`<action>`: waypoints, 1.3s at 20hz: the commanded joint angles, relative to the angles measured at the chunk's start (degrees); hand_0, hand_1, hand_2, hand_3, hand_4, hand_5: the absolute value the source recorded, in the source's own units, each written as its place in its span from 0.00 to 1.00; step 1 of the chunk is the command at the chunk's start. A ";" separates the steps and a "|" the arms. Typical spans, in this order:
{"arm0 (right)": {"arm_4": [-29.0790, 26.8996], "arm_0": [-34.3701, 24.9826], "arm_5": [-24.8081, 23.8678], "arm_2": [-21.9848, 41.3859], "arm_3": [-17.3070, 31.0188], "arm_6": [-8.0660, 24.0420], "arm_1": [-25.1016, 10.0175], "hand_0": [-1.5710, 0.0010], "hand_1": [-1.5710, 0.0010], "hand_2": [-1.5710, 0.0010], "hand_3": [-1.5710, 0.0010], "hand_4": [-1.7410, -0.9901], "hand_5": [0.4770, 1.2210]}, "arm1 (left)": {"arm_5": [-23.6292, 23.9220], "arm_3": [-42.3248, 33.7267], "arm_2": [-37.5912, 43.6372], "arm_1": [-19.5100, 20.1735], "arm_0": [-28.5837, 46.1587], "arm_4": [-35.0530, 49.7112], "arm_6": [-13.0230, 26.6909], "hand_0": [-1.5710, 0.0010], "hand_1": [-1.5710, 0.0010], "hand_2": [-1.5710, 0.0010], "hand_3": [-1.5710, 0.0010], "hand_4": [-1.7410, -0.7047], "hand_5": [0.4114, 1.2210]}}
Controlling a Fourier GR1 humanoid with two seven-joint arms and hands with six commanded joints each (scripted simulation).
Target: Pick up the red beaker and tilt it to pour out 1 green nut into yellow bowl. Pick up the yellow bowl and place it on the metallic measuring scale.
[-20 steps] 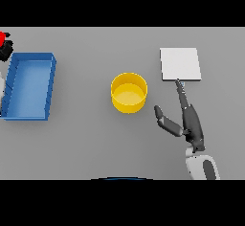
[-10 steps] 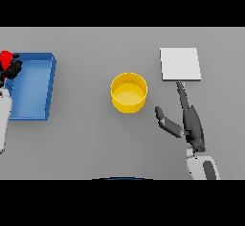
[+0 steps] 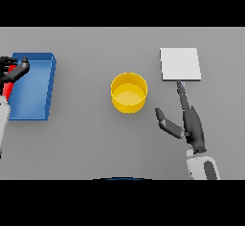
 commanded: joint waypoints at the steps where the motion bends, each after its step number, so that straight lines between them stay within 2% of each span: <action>1: 0.32 0.29 -0.15 0.16 -0.34 -0.12 -0.02 1.00 1.00 1.00 1.00 0.97 0.22 | -0.84 0.62 -0.88 0.45 -0.57 -0.89 0.23 0.69 0.74 0.73 0.75 0.85 0.30; 4: 0.49 0.06 -0.24 -0.05 -1.04 0.73 -0.39 1.00 1.00 1.00 1.00 0.97 0.22 | -1.39 2.36 -1.84 0.11 -0.79 -1.38 -1.46 0.84 0.87 0.86 0.87 0.90 0.30; 7: 1.66 -0.15 -0.25 0.66 -0.67 2.68 -0.25 1.00 1.00 1.00 1.00 0.96 0.22 | -0.54 3.04 -1.23 0.14 -0.81 -1.02 -3.76 0.92 0.93 0.93 0.93 0.92 0.29; 8: 2.79 -0.59 -0.06 0.74 -0.74 4.42 -1.22 1.00 1.00 1.00 1.00 0.96 0.22 | -0.32 3.46 -1.26 0.26 -1.46 -1.30 -4.24 0.93 0.95 0.94 0.95 0.93 0.30; 10: 3.08 -3.37 3.79 1.74 -0.66 4.73 -3.98 1.00 1.00 1.00 1.00 0.98 0.26 | 0.10 2.53 -1.71 0.10 -1.10 -1.69 -5.19 0.96 0.97 0.96 0.97 0.94 0.30; 12: 7.69 -8.08 7.28 3.59 0.56 6.41 -9.37 1.00 1.00 1.00 1.00 0.93 0.27 | -0.05 2.10 -1.67 -0.20 -1.47 -1.30 -4.77 0.97 0.98 0.98 0.98 0.96 0.31; 13: 9.56 -10.95 9.06 4.73 1.91 8.20 -10.88 1.00 1.00 1.00 1.00 0.89 0.27 | 0.06 2.21 -1.65 -0.23 -1.59 -1.28 -4.91 0.98 0.98 0.98 0.98 0.96 0.31; 16: 15.37 -16.15 12.72 8.62 4.03 7.03 -15.39 1.00 1.00 1.00 1.00 0.79 0.26 | 0.10 1.67 -1.67 -0.15 -0.52 -1.03 -6.55 0.99 0.99 0.99 0.99 0.97 0.32; 17: 16.95 -18.97 14.58 10.10 5.20 8.11 -16.03 1.00 1.00 1.00 1.00 0.76 0.26 | 0.09 1.74 -1.97 -0.41 -0.87 -1.31 -5.46 0.99 0.99 0.99 0.99 0.97 0.33; 18: 17.87 -20.98 16.55 11.19 5.92 7.44 -17.35 1.00 1.00 1.00 1.00 0.73 0.27 | 0.10 1.91 -2.05 -0.30 -0.84 -1.49 -5.43 0.99 0.99 0.99 0.99 0.97 0.33; 23: 24.88 -30.17 22.33 17.86 11.30 2.68 -22.26 1.00 1.00 1.00 1.00 0.69 0.29 | -0.32 1.82 -2.10 0.10 -1.30 -1.63 -4.25 1.00 1.00 1.00 1.00 0.96 0.35; 26: 29.23 -34.77 24.15 22.33 14.84 1.15 -22.58 1.00 1.00 1.00 1.00 0.70 0.31 | 0.07 1.30 -1.72 0.50 -0.44 -1.60 -4.23 1.00 1.00 1.00 1.00 0.96 0.36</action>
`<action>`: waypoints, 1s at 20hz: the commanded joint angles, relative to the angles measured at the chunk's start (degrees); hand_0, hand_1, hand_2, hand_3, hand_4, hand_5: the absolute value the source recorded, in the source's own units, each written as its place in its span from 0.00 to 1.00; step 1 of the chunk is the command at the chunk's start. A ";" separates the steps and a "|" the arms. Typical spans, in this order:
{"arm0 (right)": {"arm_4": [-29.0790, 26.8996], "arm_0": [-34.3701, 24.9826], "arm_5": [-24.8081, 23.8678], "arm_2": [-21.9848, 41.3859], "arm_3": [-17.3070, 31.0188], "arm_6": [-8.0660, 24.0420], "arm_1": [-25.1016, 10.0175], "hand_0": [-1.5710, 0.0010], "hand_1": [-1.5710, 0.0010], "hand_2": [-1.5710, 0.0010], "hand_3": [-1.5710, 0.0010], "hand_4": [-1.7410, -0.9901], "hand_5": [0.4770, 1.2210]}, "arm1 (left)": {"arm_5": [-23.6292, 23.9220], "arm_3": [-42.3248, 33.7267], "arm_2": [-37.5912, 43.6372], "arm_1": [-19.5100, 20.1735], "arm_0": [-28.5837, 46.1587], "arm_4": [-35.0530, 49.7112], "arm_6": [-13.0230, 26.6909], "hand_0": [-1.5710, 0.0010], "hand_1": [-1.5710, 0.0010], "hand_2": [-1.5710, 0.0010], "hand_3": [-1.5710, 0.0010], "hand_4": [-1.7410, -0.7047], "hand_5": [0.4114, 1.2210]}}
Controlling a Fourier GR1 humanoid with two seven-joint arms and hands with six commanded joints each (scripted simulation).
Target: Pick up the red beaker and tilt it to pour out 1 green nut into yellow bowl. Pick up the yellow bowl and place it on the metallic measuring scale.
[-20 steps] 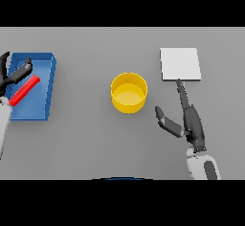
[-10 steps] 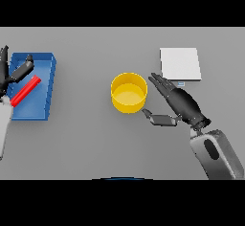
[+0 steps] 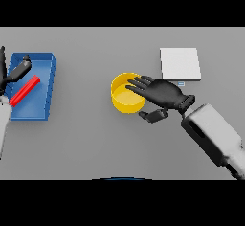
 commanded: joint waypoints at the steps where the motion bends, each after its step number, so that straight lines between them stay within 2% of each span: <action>1: 0.74 -0.70 0.52 0.96 1.66 -0.72 -0.10 1.00 1.00 1.00 1.00 0.70 0.31 | -0.17 -0.26 -0.25 -0.18 -0.18 0.00 -0.12 1.00 1.00 1.00 1.00 0.96 0.36; 3: 1.32 -2.99 2.46 2.31 2.98 -1.50 0.07 1.00 1.00 1.00 1.00 0.70 0.32 | -0.29 -0.63 0.15 0.24 0.19 0.31 -0.29 1.00 1.00 1.00 1.00 0.96 0.37; 5: 1.78 -4.42 4.23 3.92 5.18 -0.42 2.08 1.00 1.00 1.00 1.00 0.69 0.33 | -0.21 0.32 0.27 0.12 -0.26 0.41 -0.49 1.00 1.00 1.00 1.00 0.96 0.36; 10: 3.03 -9.56 5.99 6.30 11.66 -1.05 4.78 1.00 1.00 1.00 1.00 0.65 0.34 | -0.49 0.20 0.19 0.79 0.30 0.26 -1.67 1.00 1.00 1.00 1.00 0.96 0.36; 17: 4.13 -12.28 7.93 8.24 16.84 -1.19 6.33 1.00 1.00 1.00 1.00 0.63 0.35 | -0.48 -0.07 0.84 1.05 0.84 0.87 -1.80 1.00 1.00 1.00 1.00 0.96 0.36; 20: 3.66 -13.13 9.56 8.22 18.18 -0.15 7.52 1.00 1.00 1.00 0.98 0.61 0.36 | -0.80 0.59 0.93 1.15 0.37 1.03 -1.71 1.00 1.00 1.00 1.00 0.96 0.35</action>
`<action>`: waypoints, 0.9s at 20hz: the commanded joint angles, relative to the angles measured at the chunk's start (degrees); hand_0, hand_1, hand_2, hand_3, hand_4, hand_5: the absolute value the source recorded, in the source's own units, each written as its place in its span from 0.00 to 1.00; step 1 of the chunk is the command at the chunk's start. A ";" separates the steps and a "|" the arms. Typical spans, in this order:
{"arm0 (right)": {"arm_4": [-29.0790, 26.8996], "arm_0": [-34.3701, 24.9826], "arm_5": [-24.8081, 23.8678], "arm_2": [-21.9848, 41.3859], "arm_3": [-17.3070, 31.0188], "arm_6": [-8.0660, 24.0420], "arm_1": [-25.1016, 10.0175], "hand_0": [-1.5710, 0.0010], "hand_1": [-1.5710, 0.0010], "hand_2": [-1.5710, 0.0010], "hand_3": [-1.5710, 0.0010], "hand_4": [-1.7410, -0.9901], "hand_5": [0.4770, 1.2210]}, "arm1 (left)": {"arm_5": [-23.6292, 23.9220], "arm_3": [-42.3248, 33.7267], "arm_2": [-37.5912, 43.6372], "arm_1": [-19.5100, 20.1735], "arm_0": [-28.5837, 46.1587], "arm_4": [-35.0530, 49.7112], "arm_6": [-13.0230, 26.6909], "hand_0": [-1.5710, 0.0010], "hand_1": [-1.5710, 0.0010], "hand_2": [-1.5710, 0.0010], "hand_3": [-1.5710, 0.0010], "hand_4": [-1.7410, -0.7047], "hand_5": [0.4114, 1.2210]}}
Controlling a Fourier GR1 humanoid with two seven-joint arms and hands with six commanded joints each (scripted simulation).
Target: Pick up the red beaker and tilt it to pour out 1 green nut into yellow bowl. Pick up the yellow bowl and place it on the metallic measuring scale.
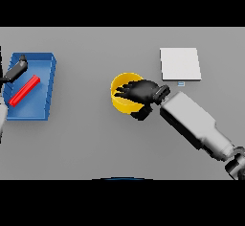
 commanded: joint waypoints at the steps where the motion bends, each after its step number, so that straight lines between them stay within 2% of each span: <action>1: 0.12 0.04 -0.11 0.21 0.92 0.24 0.57 1.00 1.00 0.99 0.97 0.61 0.37 | -0.07 -0.19 0.01 0.19 0.22 -0.02 -0.38 1.00 1.00 1.00 1.00 0.96 0.35; 2: -0.22 0.05 0.40 -0.09 1.34 0.10 0.31 1.00 1.00 0.98 0.95 0.60 0.38 | 0.42 -0.06 -0.17 -0.14 0.44 -0.34 -0.26 1.00 1.00 1.00 1.00 0.96 0.36; 4: -1.02 0.25 2.01 -0.90 1.49 2.45 1.00 0.98 0.98 0.95 0.91 0.58 0.44 | 0.54 0.09 -0.05 -0.02 -0.01 -0.39 -0.19 1.00 1.00 1.00 1.00 0.96 0.36; 5: -0.84 0.19 2.29 -0.68 1.38 2.90 1.12 0.90 0.91 0.91 0.88 0.56 0.49 | 0.46 -0.07 -0.09 -0.09 0.55 -0.23 -0.82 1.00 1.00 1.00 1.00 0.95 0.36; 7: -0.91 0.90 1.82 -0.35 0.52 1.22 0.35 0.57 0.58 0.61 0.80 0.46 0.67 | 0.13 -0.65 -0.11 -0.04 0.16 -0.09 -0.15 1.00 1.00 1.00 1.00 0.95 0.36; 8: -1.34 1.18 1.96 -0.45 0.12 0.43 -0.01 0.46 0.47 0.49 0.75 0.37 0.74 | 0.00 -1.14 -0.16 0.03 0.60 -0.08 -0.04 1.00 1.00 1.00 1.00 0.95 0.36; 10: -1.80 0.59 3.01 -0.37 0.70 -0.11 0.02 0.29 0.30 0.31 0.55 0.24 0.83 | 0.04 0.22 -0.22 -0.04 -0.19 -0.31 0.23 1.00 1.00 1.00 1.00 0.95 0.36; 12: -2.16 0.61 3.96 -0.19 0.25 0.56 -0.06 0.19 0.19 0.25 0.36 0.16 0.89 | 0.02 -0.28 -0.35 0.14 0.05 -0.49 0.05 1.00 1.00 1.00 1.00 0.96 0.35; 14: -2.68 0.56 4.41 -0.15 -0.27 0.33 -0.64 0.12 0.12 0.21 0.23 0.10 0.93 | 0.11 -0.32 -0.21 0.32 -0.06 -0.49 -0.01 1.00 1.00 1.00 1.00 0.96 0.35; 17: -3.46 0.57 4.16 -0.12 -0.41 -0.59 -1.33 0.06 0.06 0.18 0.13 0.05 0.96 | 0.30 0.38 -0.65 0.17 -0.40 -1.07 -0.30 1.00 1.00 1.00 1.00 0.97 0.34; 18: -3.72 0.64 4.24 -0.27 -0.68 0.41 -1.02 0.05 0.05 0.18 0.12 0.04 0.97 | 0.30 0.07 -0.49 0.28 0.08 -0.87 -0.52 1.00 1.00 1.00 1.00 0.97 0.34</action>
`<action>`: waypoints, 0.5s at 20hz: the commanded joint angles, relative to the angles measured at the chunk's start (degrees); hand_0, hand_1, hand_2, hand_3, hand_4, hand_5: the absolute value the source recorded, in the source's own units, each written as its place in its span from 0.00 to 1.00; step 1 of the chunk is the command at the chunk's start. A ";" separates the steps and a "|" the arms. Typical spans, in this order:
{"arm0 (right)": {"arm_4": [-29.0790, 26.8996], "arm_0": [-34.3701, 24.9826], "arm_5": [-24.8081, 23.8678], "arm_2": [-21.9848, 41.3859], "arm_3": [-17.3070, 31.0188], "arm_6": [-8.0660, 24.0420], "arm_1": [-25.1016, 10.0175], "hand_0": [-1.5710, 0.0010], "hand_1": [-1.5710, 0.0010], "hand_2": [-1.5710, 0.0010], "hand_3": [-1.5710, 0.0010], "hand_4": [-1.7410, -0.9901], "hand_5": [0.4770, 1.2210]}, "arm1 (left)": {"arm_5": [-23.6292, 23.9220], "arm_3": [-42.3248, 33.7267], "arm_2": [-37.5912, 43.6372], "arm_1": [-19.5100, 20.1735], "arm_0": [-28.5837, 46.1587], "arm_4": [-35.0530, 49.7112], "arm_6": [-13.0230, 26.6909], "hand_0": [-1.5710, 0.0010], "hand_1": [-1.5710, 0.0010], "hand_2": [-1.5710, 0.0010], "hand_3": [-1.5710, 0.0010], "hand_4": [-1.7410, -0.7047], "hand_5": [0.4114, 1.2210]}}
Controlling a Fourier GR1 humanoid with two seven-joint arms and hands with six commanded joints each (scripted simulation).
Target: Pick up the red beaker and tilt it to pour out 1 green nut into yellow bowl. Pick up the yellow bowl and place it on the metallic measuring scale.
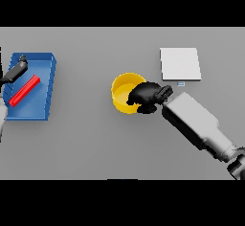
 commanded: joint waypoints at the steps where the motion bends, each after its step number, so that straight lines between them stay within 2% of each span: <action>1: -0.25 0.20 -0.19 -0.16 -0.26 0.16 -0.06 0.04 0.04 0.18 0.12 0.03 0.98 | -0.29 0.39 -0.03 0.32 -0.10 -0.07 -0.37 1.00 1.00 1.00 1.00 0.97 0.34; 3: -0.25 -0.22 -0.39 -0.17 -1.48 0.34 -0.72 0.03 0.03 0.17 0.11 0.02 0.99 | -0.39 0.44 0.04 0.38 -0.53 -0.04 0.14 1.00 1.00 1.00 1.00 0.98 0.34; 6: -1.36 -0.61 1.18 -1.26 -4.11 1.70 -1.78 0.01 0.01 0.13 0.17 0.01 0.99 | -0.33 -0.40 -0.16 0.27 -0.95 -0.28 1.23 1.00 1.00 1.00 1.00 0.97 0.35; 9: -2.47 -1.67 3.55 -2.72 -7.53 3.96 -3.28 0.01 0.01 0.10 0.20 0.01 1.00 | 0.20 -0.75 -0.20 0.09 -0.02 -0.40 0.51 1.00 1.00 1.00 1.00 0.97 0.35; 10: -3.02 -1.87 3.57 -3.62 -8.38 3.68 -3.94 0.01 0.01 0.10 0.21 0.00 1.00 | -0.07 -0.17 0.29 0.61 -0.75 -0.16 0.99 1.00 1.00 1.00 1.00 0.97 0.35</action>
